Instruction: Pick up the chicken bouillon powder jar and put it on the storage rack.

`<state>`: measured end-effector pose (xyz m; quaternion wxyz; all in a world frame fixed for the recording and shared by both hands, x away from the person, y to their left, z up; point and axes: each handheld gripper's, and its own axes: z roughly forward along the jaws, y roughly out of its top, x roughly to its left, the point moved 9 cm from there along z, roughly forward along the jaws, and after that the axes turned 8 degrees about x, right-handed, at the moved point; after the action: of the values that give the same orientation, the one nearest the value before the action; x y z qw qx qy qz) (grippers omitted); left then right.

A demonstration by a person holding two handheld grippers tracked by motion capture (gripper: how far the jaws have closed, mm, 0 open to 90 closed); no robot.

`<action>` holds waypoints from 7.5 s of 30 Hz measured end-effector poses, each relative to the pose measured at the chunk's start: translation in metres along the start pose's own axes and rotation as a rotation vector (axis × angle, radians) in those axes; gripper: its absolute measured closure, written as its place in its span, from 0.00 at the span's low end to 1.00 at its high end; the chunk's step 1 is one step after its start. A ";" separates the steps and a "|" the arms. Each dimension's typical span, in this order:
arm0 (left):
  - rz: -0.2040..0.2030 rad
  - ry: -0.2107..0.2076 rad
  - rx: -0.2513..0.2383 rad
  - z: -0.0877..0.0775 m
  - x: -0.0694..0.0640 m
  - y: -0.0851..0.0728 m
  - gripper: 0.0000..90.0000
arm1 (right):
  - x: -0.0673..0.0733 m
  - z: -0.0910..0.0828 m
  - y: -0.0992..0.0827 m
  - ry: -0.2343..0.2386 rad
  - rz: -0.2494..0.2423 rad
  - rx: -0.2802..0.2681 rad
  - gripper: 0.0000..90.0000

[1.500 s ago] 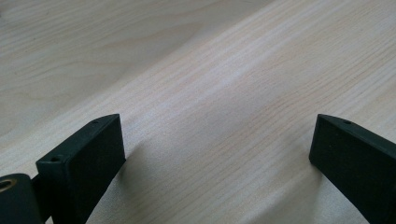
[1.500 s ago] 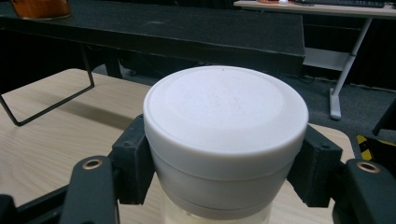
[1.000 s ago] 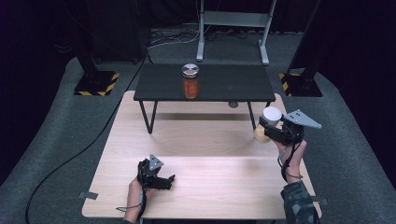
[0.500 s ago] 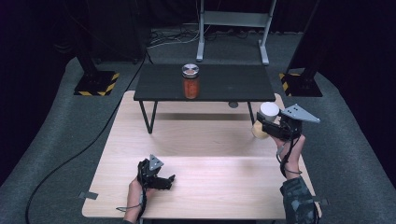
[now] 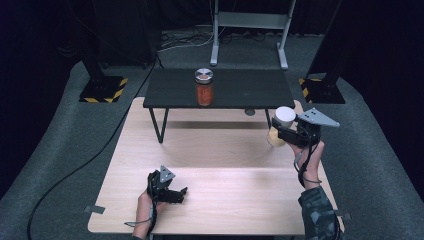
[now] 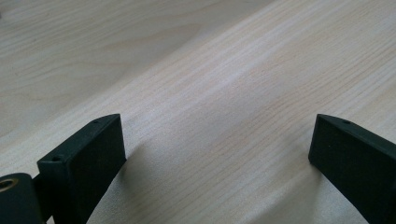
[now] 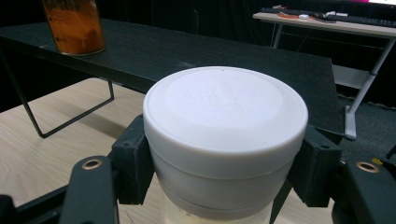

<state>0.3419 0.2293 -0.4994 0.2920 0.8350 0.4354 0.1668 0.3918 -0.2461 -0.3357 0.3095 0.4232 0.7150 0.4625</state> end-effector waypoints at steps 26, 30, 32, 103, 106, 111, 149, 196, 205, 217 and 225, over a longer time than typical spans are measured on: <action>0.000 0.000 -0.001 0.000 0.000 0.000 0.04 | 0.003 0.006 0.021 0.024 -0.012 -0.003 0.36; 0.000 0.000 0.000 0.000 0.000 0.000 0.04 | 0.003 0.008 0.025 0.027 -0.013 -0.004 0.36; 0.000 0.000 0.000 0.000 0.000 0.000 0.04 | 0.003 0.008 0.027 0.030 -0.013 -0.003 0.36; 0.005 0.003 -0.003 0.000 -0.001 0.000 0.04 | 0.011 0.016 0.083 0.068 -0.029 -0.030 0.36; 0.005 0.003 -0.003 0.000 -0.001 0.000 0.04 | 0.012 0.017 0.086 0.069 -0.031 -0.029 0.36; 0.008 0.004 -0.003 0.000 -0.001 0.000 0.04 | 0.011 0.019 0.089 0.070 -0.021 -0.027 0.36; 0.006 0.005 -0.004 0.000 -0.001 0.000 0.04 | 0.012 0.030 0.109 0.049 -0.011 -0.025 0.36; 0.007 0.002 -0.003 0.000 -0.001 0.000 0.04 | 0.012 0.051 0.122 0.040 -0.002 -0.006 0.36; 0.006 0.000 -0.003 0.000 -0.001 0.000 0.04 | 0.013 0.055 0.126 0.042 -0.006 -0.006 0.36; 0.012 0.002 -0.002 -0.001 -0.001 0.000 0.04 | 0.016 0.062 0.129 0.044 -0.011 0.000 0.36; 0.012 0.001 -0.002 0.000 -0.001 0.000 0.04 | 0.012 0.066 0.130 0.036 -0.002 0.008 0.36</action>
<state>0.3410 0.2288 -0.4992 0.2915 0.8373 0.4304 0.1693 0.4828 -0.1812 -0.2417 0.2954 0.4153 0.7229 0.4666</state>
